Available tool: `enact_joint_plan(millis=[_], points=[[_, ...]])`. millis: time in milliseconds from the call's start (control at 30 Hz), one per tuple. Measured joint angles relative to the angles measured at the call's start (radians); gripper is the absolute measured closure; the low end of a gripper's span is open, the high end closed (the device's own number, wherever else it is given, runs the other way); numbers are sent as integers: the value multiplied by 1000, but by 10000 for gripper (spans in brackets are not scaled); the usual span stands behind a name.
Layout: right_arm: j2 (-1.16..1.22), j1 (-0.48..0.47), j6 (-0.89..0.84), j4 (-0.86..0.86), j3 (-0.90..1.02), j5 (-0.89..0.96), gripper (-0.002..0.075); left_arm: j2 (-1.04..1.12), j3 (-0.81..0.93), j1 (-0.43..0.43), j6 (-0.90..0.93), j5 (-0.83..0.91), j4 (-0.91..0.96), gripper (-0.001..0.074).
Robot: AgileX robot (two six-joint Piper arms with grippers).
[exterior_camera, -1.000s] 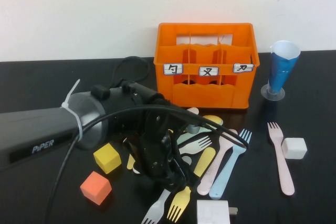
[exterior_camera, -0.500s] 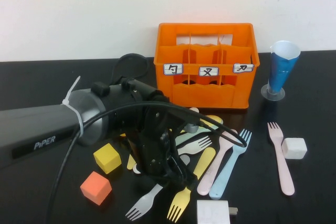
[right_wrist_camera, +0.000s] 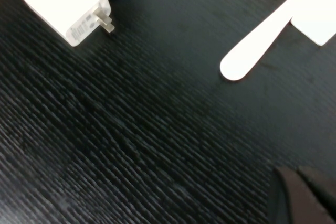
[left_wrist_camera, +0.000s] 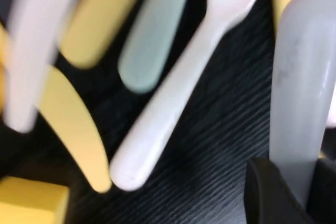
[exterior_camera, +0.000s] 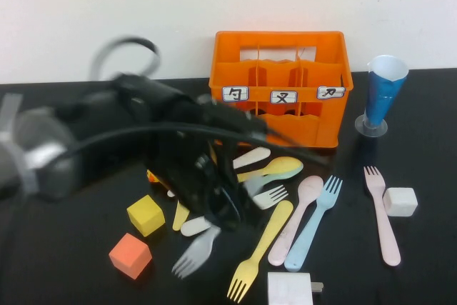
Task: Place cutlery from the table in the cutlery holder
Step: Place the fork on the box
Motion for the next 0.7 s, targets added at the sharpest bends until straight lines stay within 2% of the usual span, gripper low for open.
enact_joint_plan(millis=[100,200,433,700], points=[[0,0,-2,0,0,0,729,-86,0,13,-32,-73,0,607],[0,0,-2,0,0,0,729,-147,0,51,-74,-231,2,607],[0,0,-2,1,0,0,729,-178,2,145,-207,-723,-20,607],[0,0,-2,1,0,0,729,-49,6,140,-291,-1293,-35,607]])
